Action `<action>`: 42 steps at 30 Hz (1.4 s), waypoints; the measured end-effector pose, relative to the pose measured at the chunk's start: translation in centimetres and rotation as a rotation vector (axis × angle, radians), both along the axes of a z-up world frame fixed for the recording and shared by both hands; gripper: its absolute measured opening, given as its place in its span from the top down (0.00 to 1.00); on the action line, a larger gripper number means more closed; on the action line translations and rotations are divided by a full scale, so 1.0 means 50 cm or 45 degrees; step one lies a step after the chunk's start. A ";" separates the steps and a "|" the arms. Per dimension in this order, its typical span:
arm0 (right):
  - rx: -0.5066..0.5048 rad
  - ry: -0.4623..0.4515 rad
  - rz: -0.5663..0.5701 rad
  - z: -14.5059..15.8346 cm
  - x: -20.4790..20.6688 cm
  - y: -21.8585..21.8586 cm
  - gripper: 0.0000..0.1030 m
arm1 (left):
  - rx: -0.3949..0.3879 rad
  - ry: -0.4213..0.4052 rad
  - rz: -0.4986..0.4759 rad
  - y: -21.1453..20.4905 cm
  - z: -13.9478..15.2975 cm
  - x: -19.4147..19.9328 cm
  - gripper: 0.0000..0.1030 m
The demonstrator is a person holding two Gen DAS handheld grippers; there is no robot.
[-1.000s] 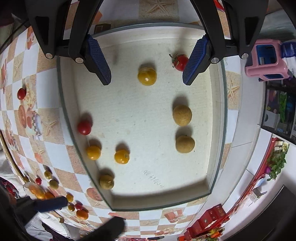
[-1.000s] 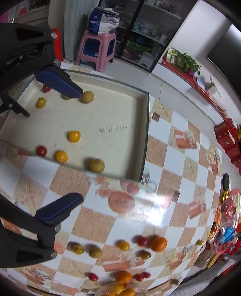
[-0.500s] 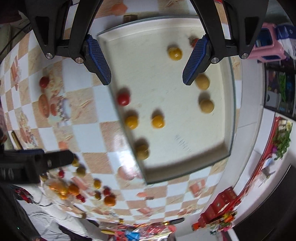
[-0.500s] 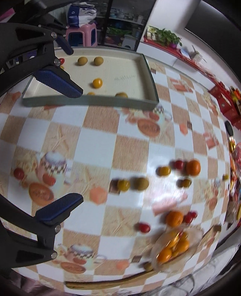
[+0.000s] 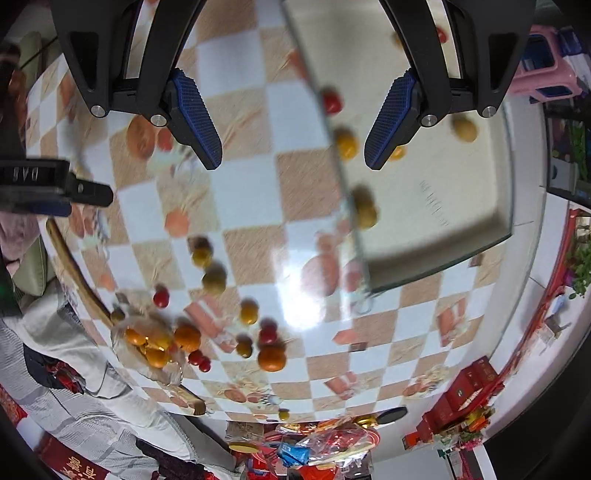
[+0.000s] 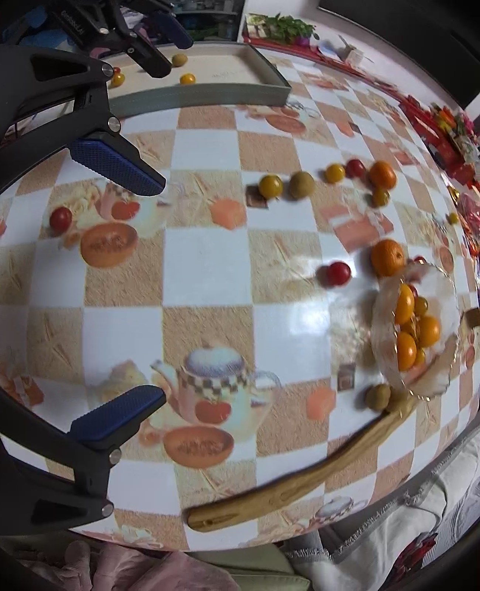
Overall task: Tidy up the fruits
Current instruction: 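Move both open tools back to the fruits on the table, then grasp a yellow tomato with the left tool while the right grasps a red tomato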
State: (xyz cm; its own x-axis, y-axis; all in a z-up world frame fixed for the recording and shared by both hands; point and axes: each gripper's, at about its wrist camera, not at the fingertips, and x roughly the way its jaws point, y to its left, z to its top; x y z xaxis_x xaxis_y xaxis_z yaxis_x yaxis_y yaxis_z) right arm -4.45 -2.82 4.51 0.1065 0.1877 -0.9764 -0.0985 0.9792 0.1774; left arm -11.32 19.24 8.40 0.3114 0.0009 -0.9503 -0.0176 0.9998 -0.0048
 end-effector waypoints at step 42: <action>0.058 -0.129 0.147 -0.043 0.209 0.045 0.78 | -0.097 0.033 0.024 -0.150 -0.142 0.180 0.77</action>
State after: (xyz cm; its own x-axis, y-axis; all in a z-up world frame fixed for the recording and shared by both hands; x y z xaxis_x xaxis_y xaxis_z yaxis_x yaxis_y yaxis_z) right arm 5.98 -0.58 2.36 0.1793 0.2480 -0.9520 -0.2296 0.9515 0.2046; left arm -2.31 11.73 1.30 0.2873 -0.0662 -0.9556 -0.0378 0.9960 -0.0804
